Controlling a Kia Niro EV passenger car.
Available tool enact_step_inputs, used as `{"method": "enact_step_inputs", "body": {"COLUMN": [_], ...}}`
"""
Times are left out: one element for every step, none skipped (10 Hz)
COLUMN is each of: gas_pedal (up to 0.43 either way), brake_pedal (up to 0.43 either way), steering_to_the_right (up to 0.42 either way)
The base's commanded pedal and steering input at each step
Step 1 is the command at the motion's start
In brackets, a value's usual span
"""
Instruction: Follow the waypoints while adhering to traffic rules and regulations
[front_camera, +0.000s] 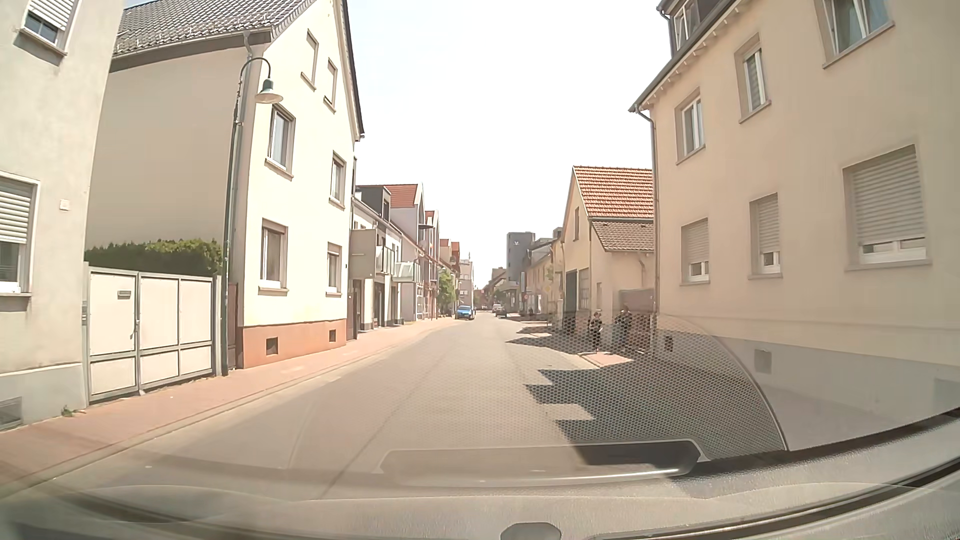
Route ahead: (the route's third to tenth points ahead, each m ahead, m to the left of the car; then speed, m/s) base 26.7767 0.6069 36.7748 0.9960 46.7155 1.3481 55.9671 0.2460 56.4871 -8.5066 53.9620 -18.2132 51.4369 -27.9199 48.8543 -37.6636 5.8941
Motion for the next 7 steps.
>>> {"method": "enact_step_inputs", "body": {"gas_pedal": [0.098,0.079,0.079,0.079,0.079,0.079,0.067], "brake_pedal": [0.000,0.000,0.000,0.000,0.000,0.000,0.000], "steering_to_the_right": [0.003,0.004,0.006,0.006,0.006,0.006,0.006]}}
